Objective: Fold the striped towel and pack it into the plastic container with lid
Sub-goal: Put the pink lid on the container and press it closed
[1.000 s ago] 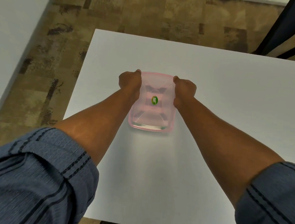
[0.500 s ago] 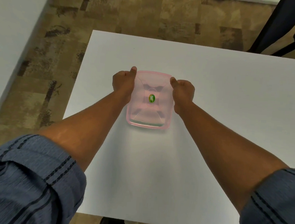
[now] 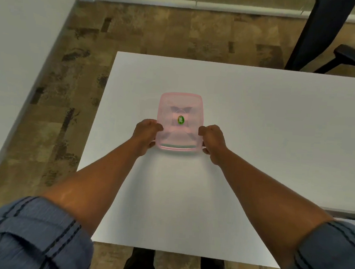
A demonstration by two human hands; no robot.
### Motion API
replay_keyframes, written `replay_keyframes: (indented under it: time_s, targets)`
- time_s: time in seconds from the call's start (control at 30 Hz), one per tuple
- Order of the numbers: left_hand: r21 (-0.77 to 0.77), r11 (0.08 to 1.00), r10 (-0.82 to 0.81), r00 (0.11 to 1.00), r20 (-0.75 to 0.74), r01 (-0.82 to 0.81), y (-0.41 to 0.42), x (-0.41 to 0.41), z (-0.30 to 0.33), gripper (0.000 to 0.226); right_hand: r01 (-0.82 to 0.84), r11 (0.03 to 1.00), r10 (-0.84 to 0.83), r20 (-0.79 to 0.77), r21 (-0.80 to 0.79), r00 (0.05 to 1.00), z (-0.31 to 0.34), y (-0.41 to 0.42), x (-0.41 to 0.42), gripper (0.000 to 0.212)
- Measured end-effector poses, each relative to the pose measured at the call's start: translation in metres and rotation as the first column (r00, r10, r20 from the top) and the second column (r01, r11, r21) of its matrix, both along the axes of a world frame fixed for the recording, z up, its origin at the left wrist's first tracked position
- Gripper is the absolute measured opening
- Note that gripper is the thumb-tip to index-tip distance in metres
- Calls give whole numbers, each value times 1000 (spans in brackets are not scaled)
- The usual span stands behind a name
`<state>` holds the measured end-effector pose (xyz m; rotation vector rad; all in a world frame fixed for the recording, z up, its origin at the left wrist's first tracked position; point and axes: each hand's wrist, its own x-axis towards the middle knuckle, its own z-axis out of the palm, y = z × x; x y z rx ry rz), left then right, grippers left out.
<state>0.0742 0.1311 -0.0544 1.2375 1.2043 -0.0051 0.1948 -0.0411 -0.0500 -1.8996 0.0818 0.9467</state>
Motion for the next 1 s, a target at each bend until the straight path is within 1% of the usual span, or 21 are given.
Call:
replay_keyframes:
  time_s: [0.1,0.17,0.23,0.3,0.4,0.53,0.6,0.7,0.9,1.0]
  targets:
    - [-110,988,-110,994,12,110,-3,-10,2,49,-36,999,35,-38,-17,999,1,-10,-10,23]
    - [-122,978,-166,985,48,171,-1,-15,-1,60,-41,999,40,-59,0,997,-1,-15,-13,30]
    - [-88,980,-176,982,67,181,2,-17,-7,64,-18,998,22,-68,53,997,-5,-15,-12,32]
    - [-58,992,-103,992,73,108,3,-17,-13,54,24,996,-20,-54,91,998,-9,-14,-12,29]
    - [-49,999,28,997,73,-24,1,-20,-20,37,109,989,-105,-38,100,994,-14,-15,-16,22]
    - [-168,983,96,988,123,-74,2,-28,-22,22,149,978,-126,-149,150,981,-12,-18,-19,23]
    - [-210,973,125,982,144,-93,5,-28,-22,21,136,979,-112,-163,151,980,-13,-19,-17,27]
    - [-211,970,148,980,130,-119,5,-25,-23,19,138,981,-117,-151,139,982,-15,-19,-15,32]
    - [-220,963,184,976,118,-155,5,-21,-29,17,156,979,-135,-154,133,979,-16,-15,-16,29]
    - [-247,960,162,981,104,-133,6,-21,-26,18,133,981,-108,-169,139,980,-15,-17,-15,26]
